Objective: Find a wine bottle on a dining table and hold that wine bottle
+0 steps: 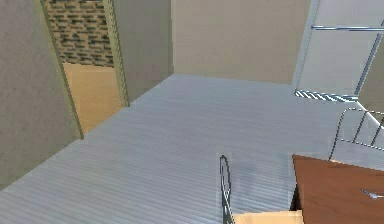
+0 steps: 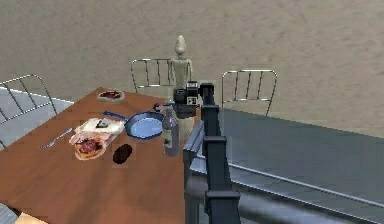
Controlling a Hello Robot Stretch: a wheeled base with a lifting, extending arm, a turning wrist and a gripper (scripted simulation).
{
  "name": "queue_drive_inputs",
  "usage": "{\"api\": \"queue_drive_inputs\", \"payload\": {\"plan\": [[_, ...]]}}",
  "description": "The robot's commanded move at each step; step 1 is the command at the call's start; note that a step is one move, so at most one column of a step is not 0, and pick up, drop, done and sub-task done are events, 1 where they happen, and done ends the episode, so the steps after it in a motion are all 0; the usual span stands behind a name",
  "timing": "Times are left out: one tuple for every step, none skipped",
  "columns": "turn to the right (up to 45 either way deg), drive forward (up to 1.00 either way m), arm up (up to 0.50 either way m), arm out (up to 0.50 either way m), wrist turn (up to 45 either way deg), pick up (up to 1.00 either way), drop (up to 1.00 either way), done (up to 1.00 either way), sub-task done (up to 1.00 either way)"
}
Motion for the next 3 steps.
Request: {"api": "queue_drive_inputs", "payload": {"plan": [[0.0,0.0,0.0,0.0,0.0,1.0,0.0,0.0,0.0],[0.0,0.0,0.1,0.0,0.0,0.0,0.0,0.0,0.0],[0.0,0.0,0.0,0.0,0.0,0.0,0.0,1.0,0.0]]}}
